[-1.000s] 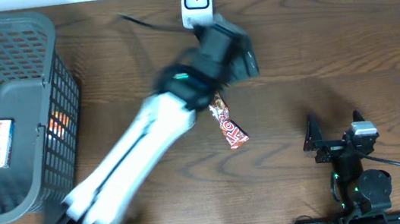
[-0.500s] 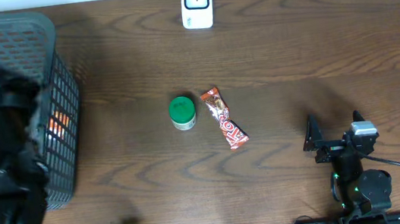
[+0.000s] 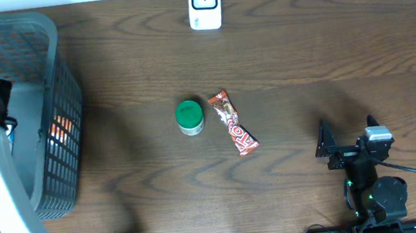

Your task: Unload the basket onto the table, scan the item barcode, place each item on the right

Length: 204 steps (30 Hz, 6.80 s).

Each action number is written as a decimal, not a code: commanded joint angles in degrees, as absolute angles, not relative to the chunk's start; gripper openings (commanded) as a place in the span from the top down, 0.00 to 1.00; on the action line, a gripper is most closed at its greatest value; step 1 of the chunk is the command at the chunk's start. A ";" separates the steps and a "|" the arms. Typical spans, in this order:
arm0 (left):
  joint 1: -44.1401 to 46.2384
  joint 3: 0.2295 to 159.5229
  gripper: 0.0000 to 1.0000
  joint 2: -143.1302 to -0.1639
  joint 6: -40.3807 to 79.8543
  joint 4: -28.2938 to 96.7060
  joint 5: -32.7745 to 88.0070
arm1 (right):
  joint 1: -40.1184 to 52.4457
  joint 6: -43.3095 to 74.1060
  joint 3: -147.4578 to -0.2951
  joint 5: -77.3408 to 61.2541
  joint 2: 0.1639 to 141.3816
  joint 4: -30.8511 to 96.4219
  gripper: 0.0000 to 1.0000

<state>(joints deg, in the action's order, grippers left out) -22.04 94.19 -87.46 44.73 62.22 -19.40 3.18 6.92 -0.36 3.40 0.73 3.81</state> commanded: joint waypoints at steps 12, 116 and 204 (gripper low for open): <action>-22.33 93.80 0.02 -108.68 35.16 57.49 -8.97 | 3.01 6.15 -0.32 3.36 0.54 4.05 0.01; 41.10 118.67 0.39 -130.50 40.97 59.61 -5.32 | 3.01 6.15 -0.32 3.36 0.67 4.05 0.01; -28.45 92.36 0.02 -129.23 8.82 58.98 -41.23 | 3.09 6.15 -0.32 3.36 0.67 4.05 0.01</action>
<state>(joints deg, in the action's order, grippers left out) -25.10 95.48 -127.31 9.06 59.61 -43.22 3.18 6.92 -0.36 3.40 0.73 3.81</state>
